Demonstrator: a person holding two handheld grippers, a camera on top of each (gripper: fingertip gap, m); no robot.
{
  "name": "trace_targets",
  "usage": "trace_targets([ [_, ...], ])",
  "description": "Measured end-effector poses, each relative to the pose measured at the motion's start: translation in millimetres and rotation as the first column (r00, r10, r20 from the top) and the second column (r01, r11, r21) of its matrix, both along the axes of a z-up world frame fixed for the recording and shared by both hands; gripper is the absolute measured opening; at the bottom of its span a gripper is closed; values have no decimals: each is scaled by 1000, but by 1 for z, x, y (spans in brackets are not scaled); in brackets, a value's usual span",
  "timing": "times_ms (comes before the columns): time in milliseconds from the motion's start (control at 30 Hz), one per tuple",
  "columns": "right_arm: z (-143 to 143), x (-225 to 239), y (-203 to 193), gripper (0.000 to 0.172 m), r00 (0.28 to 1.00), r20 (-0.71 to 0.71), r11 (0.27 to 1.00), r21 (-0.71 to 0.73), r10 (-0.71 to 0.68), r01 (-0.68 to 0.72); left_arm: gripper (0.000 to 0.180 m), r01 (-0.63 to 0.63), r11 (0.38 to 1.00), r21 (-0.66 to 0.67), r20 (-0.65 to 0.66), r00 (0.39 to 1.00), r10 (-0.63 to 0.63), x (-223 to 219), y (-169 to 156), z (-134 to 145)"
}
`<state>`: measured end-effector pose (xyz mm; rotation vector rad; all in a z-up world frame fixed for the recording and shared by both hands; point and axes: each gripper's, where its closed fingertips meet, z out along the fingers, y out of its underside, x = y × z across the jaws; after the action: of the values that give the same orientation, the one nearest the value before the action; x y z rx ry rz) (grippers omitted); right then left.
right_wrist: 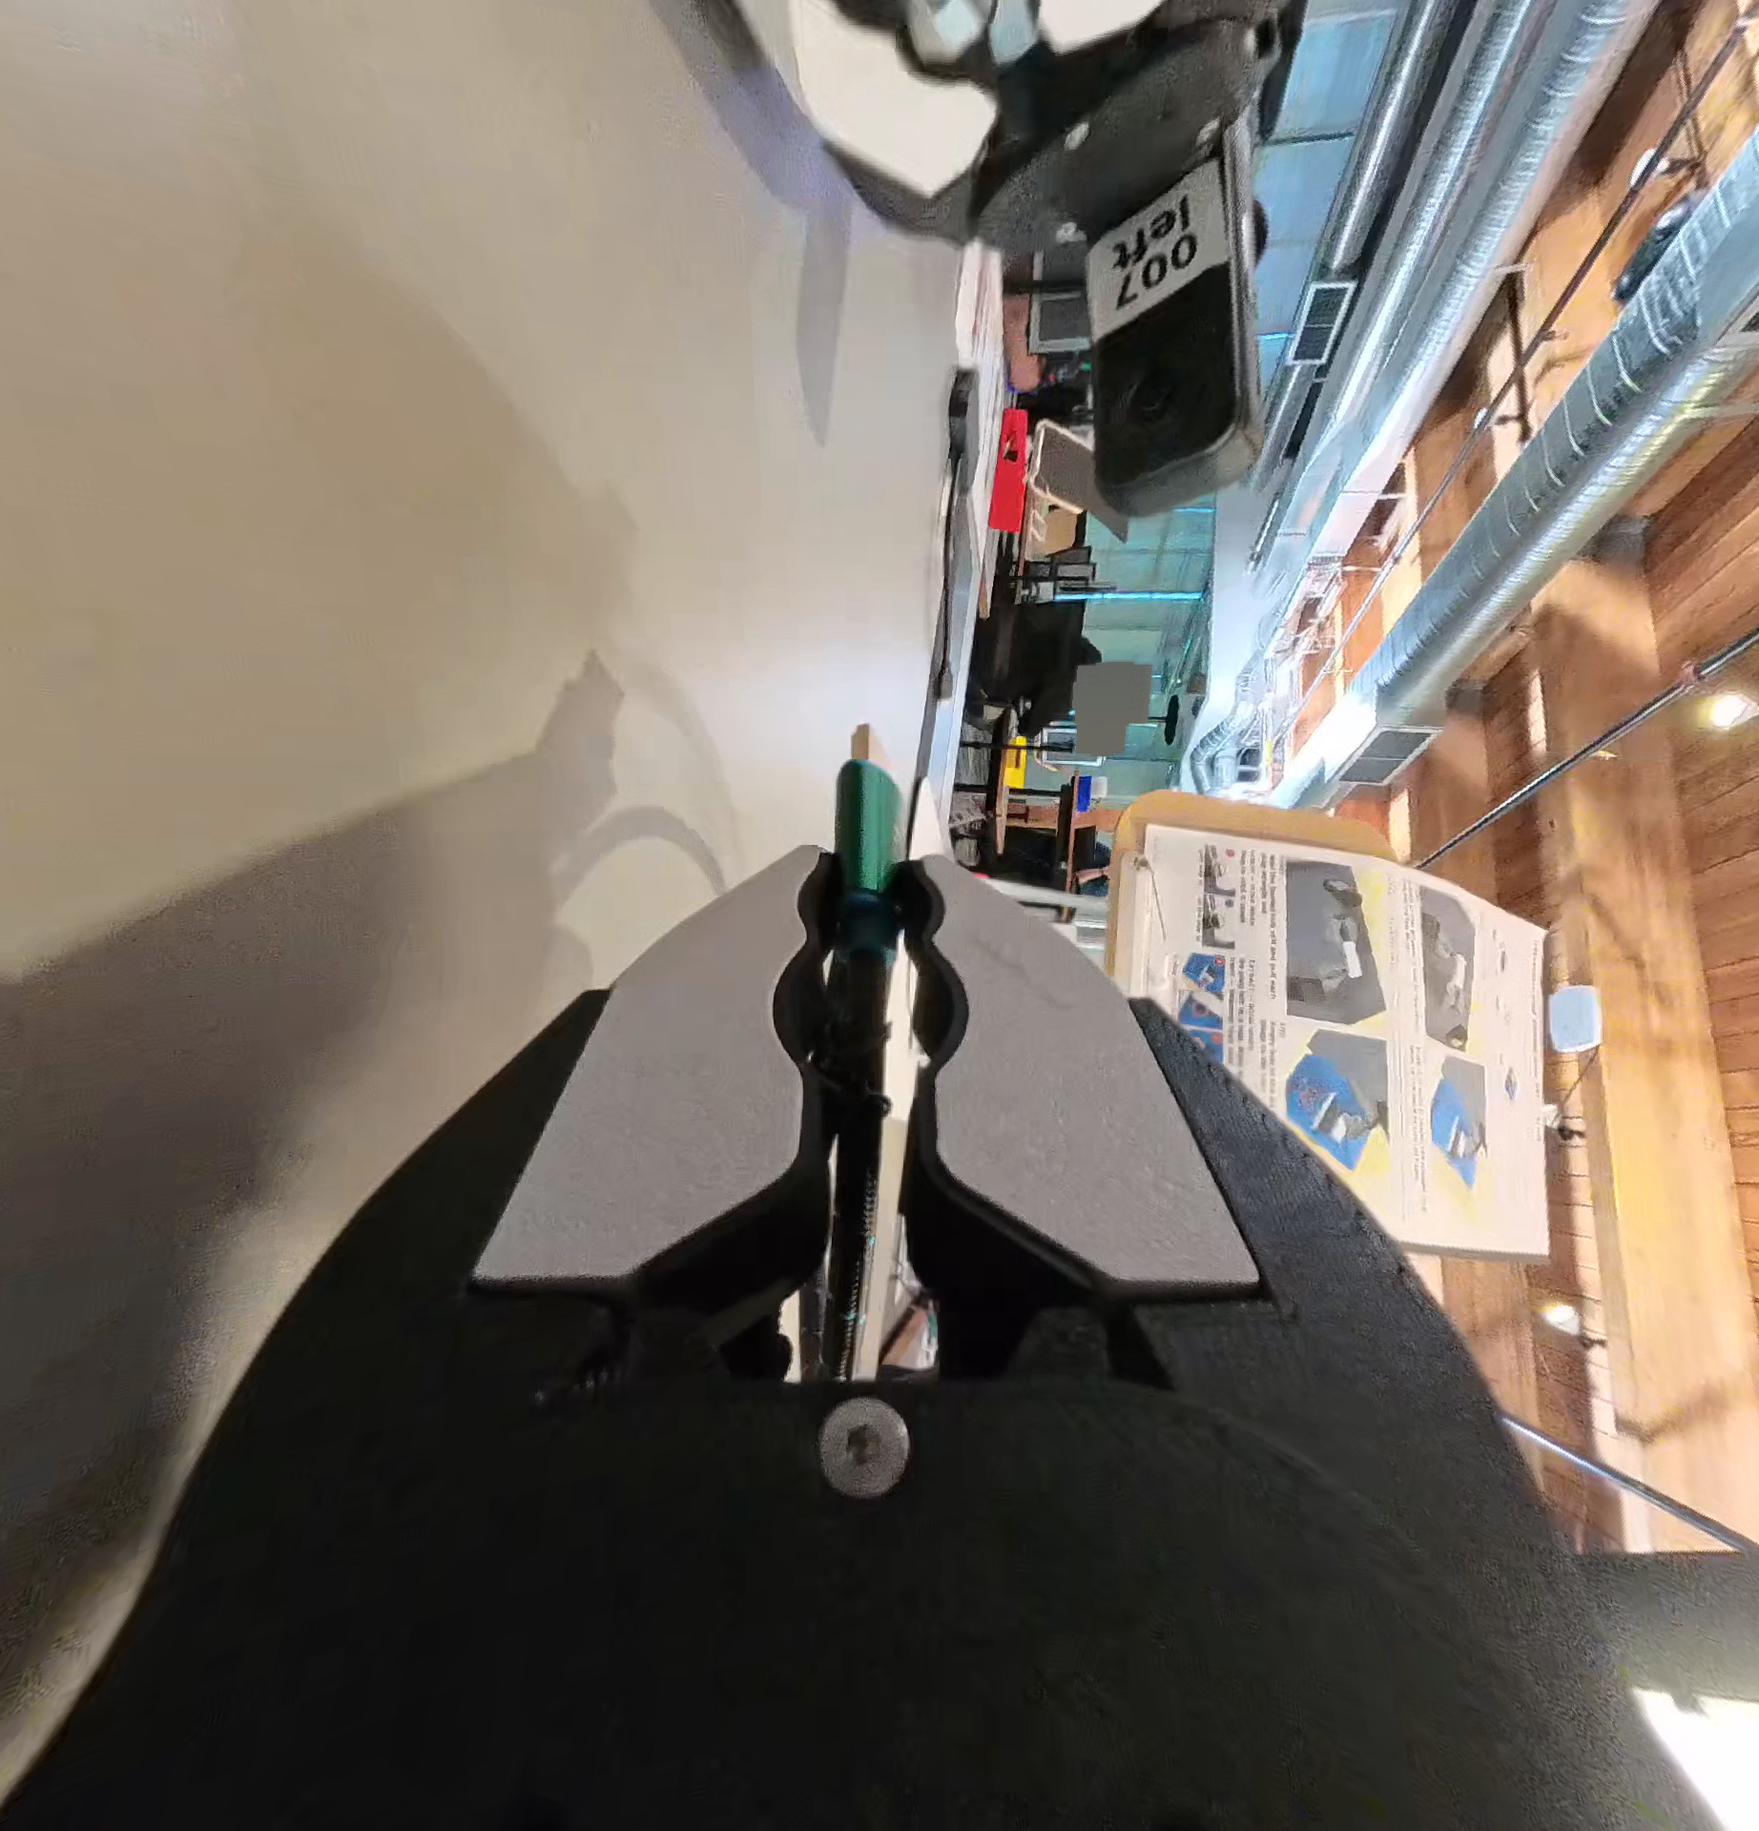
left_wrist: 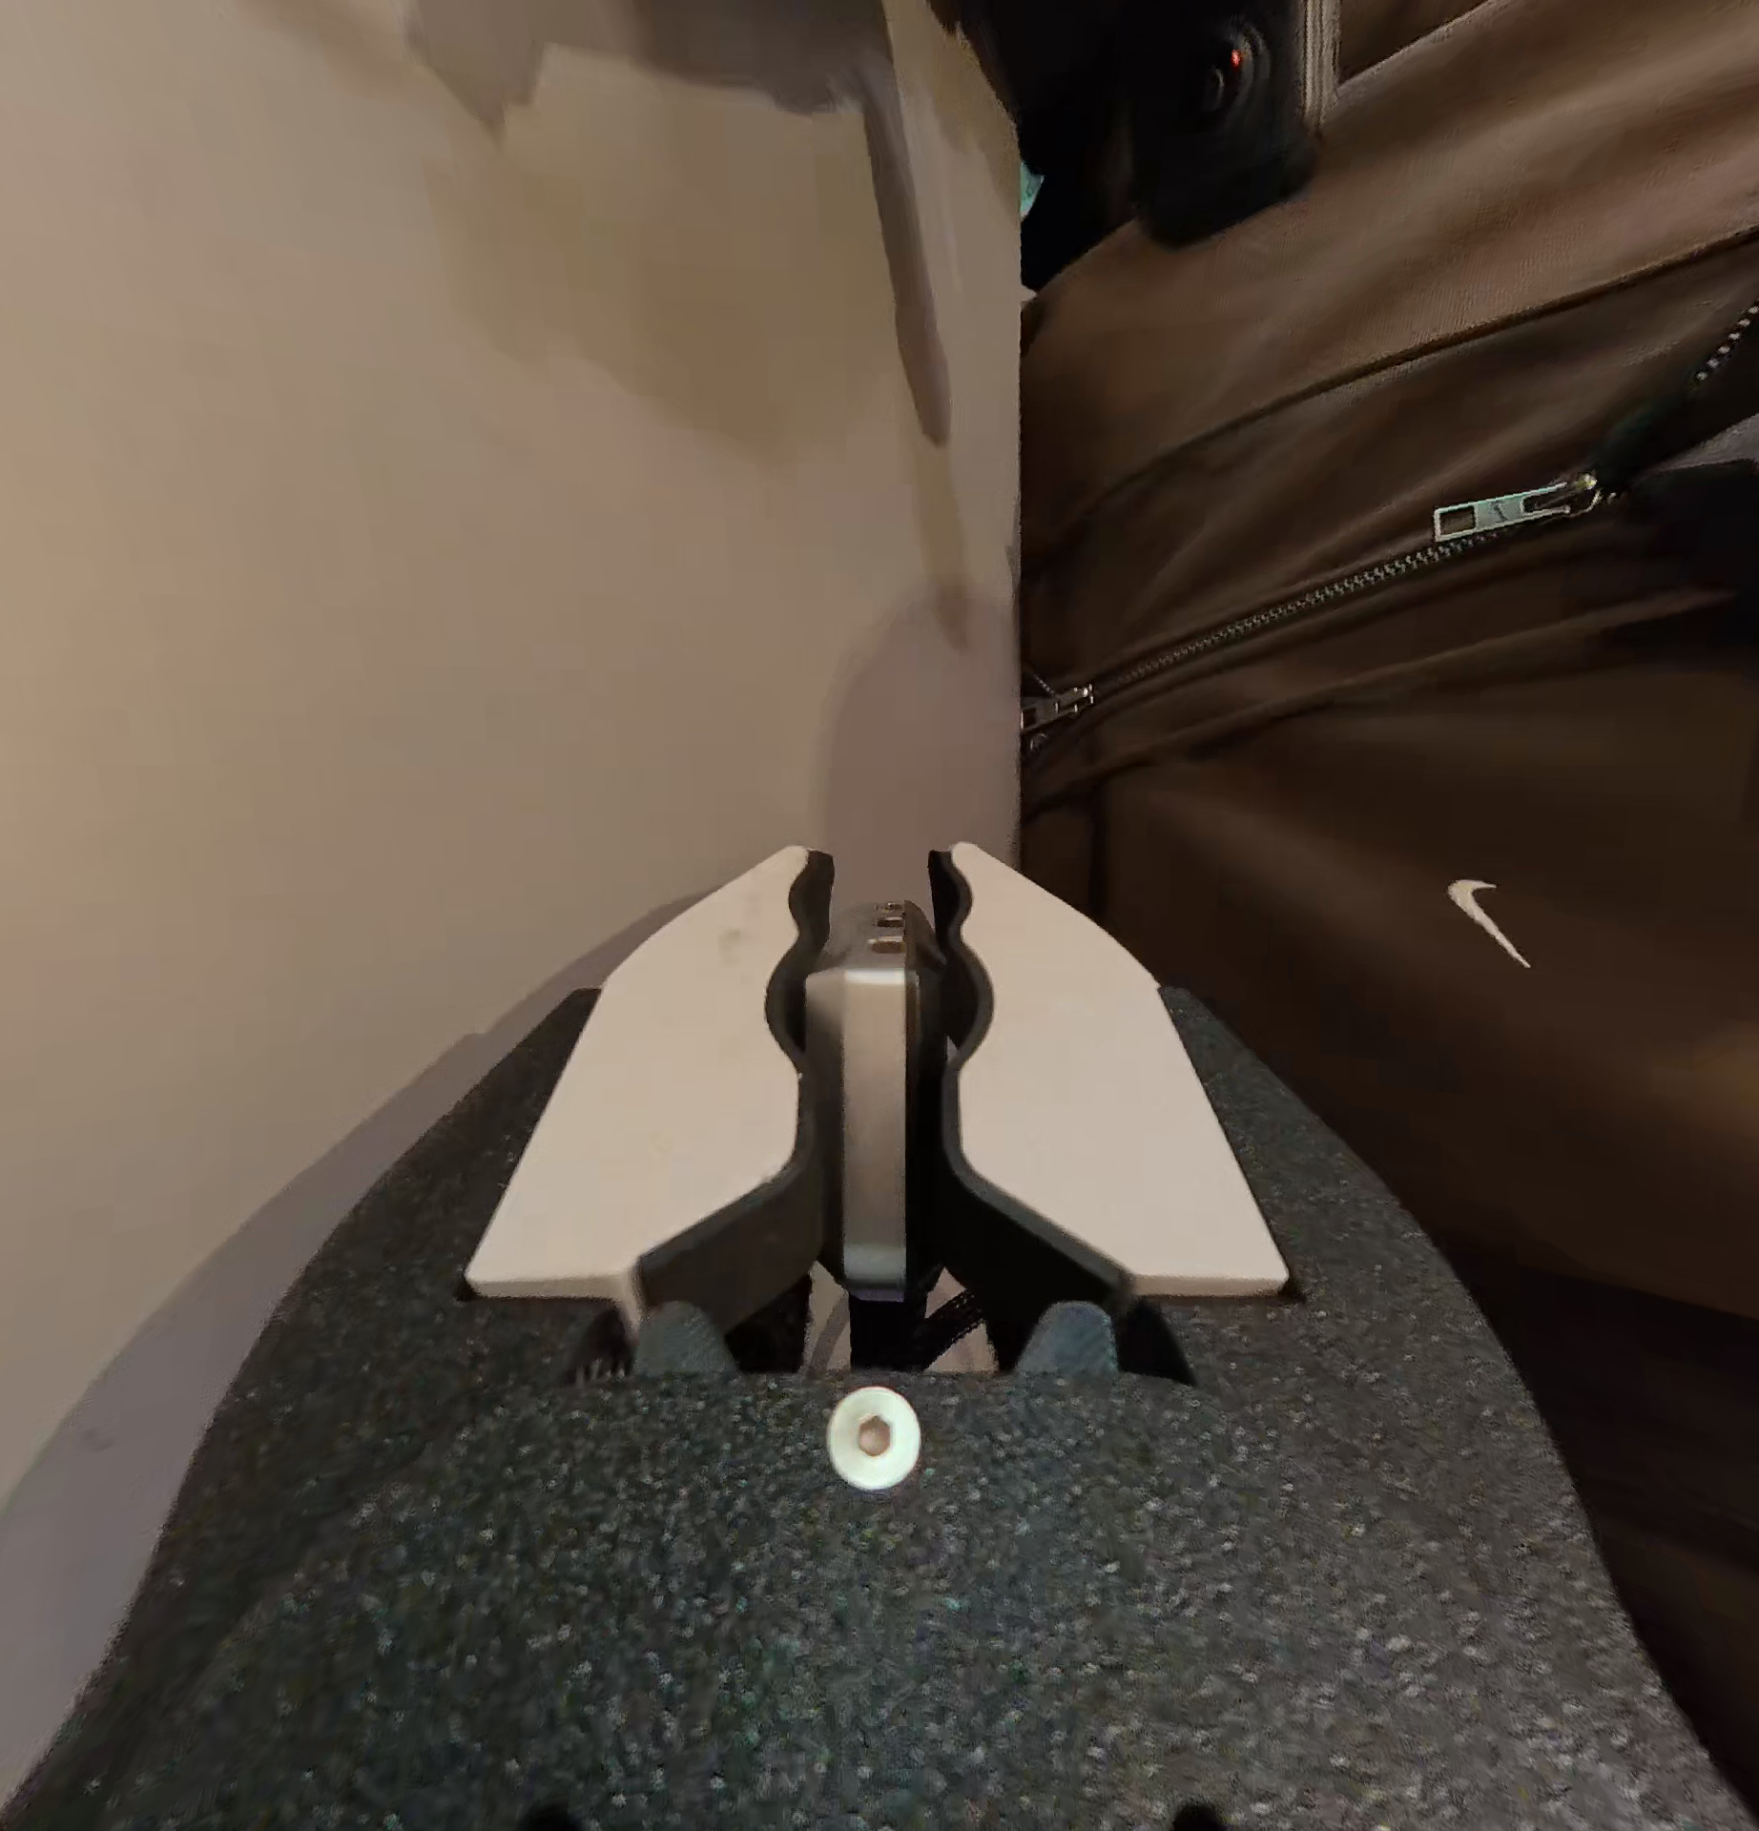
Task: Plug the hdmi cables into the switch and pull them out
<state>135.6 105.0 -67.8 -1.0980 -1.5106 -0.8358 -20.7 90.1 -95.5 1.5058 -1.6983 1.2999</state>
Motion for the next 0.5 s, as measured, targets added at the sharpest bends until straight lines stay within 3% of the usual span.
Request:
trace_targets([
  [200,-3,-16,-7,12,999,-23,999,-26,28,-28,22,-85,996,26,144,986,80,36,-6,5],
  [500,18,-3,-25,12,991,-66,993,-24,-119,117,23,-223,974,31,301,932,204,68,14,7],
])
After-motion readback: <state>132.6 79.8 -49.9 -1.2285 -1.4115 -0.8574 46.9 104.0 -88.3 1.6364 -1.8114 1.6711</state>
